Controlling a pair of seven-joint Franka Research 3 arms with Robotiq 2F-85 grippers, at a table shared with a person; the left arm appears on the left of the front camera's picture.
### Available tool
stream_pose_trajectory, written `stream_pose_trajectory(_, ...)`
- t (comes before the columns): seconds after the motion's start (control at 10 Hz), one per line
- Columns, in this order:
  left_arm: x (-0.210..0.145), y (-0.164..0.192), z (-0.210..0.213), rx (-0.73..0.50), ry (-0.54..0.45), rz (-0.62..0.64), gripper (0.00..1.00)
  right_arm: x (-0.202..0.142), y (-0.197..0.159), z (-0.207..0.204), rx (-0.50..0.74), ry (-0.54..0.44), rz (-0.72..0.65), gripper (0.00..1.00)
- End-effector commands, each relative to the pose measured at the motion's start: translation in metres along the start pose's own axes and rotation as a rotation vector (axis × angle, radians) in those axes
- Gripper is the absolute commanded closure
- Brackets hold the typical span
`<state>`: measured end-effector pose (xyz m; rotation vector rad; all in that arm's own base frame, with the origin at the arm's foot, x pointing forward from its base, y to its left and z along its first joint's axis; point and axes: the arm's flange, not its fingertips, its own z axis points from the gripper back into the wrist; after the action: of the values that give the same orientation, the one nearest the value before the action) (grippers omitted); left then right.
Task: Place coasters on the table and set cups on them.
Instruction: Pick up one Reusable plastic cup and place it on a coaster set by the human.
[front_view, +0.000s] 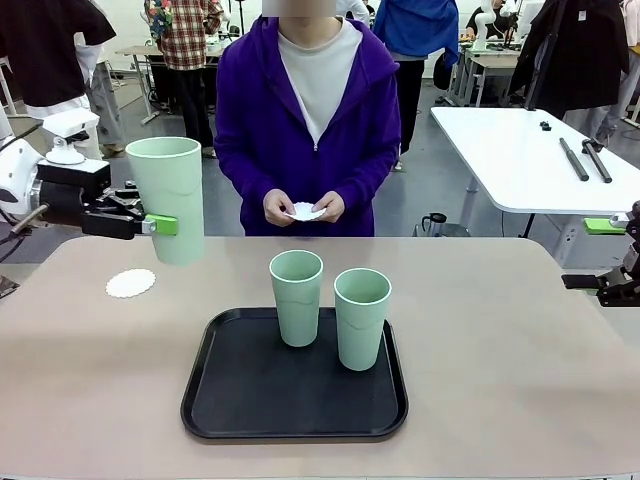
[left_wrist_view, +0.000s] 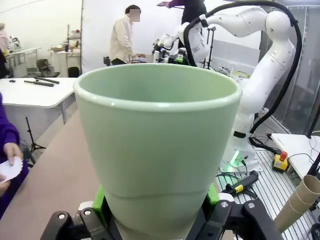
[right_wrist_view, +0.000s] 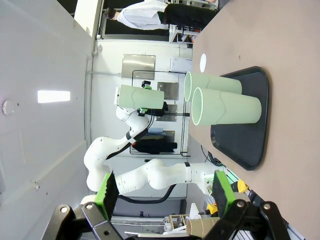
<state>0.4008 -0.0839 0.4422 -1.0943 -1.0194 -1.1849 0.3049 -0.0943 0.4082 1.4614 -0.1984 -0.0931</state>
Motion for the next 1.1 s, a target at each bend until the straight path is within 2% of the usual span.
stream_pose_trajectory(0.0,-0.009,0.043,0.054,0.118,-0.09,-0.001,0.15,0.001,-0.001,0.0,0.01,-0.002,0.013,0.0)
stream_pose_trajectory(0.2,-0.017,0.071,0.11,0.253,-0.17,0.01,0.15,0.001,-0.001,0.0,0.01,-0.002,0.013,0.0)
stream_pose_trajectory(0.5,-0.039,0.103,0.167,0.387,-0.189,0.015,0.15,0.001,-0.001,0.0,0.01,-0.002,0.013,0.0)
stream_pose_trajectory(0.8,-0.056,0.121,0.172,0.43,-0.122,-0.011,0.15,0.001,-0.001,0.0,0.01,-0.002,0.013,0.0)
stream_pose_trajectory(1.0,-0.051,0.114,0.168,0.459,-0.046,-0.051,0.15,0.001,-0.001,0.0,0.01,-0.002,0.013,0.0)
